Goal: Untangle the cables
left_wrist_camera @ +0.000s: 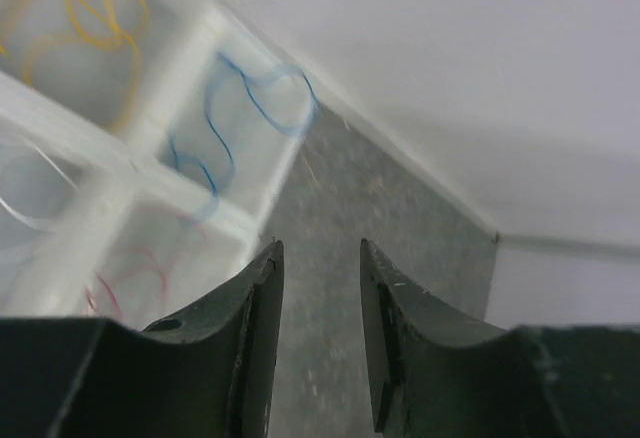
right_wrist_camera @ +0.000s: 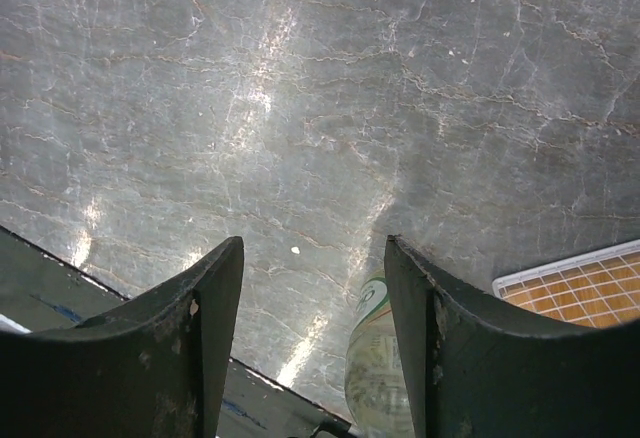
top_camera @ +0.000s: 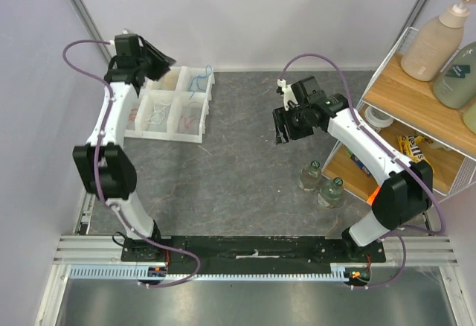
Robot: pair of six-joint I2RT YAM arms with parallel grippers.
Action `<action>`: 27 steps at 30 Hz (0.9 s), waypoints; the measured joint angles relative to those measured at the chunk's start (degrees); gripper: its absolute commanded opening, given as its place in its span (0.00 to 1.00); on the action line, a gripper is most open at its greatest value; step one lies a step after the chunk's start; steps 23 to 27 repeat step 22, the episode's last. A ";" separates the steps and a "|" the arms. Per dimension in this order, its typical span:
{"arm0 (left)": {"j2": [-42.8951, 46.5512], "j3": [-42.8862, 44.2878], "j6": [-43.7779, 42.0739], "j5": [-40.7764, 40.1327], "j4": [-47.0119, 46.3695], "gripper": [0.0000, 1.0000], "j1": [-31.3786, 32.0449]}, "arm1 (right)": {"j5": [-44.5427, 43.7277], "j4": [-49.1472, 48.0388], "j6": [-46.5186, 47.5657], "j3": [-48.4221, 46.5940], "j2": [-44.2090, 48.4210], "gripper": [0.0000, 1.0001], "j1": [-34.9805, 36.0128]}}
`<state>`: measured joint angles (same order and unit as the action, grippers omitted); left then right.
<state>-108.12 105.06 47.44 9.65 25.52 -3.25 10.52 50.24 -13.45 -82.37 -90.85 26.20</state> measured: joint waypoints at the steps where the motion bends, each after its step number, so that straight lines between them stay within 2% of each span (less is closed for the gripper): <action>1: 3.34 -2.93 -0.24 0.50 -0.13 0.44 1.51 | -0.02 0.02 0.00 0.13 0.46 0.67 0.00; 8: 27.76 -24.72 -2.84 5.29 -0.37 0.47 20.48 | 0.70 0.00 0.04 0.74 7.15 0.71 0.22; 11: 38.05 -31.21 -3.37 8.46 -0.72 0.52 26.93 | 1.66 -0.13 0.04 0.72 11.96 0.73 0.76; 15: 49.20 -33.16 -3.76 11.30 -1.62 0.57 29.14 | 2.82 -0.44 -0.33 0.42 17.62 0.80 2.03; 18: 54.84 -33.05 -4.35 12.76 -3.52 0.59 29.09 | 3.39 -1.03 -1.40 0.04 21.75 0.98 2.19; 22: 58.69 -31.21 -5.55 15.17 -4.24 0.63 29.11 | 3.54 -3.74 -2.60 0.28 29.88 0.98 2.12; 27: 58.69 -31.21 -5.55 15.17 -4.24 0.63 29.11 | 3.54 -3.74 -2.60 0.28 29.88 0.98 2.12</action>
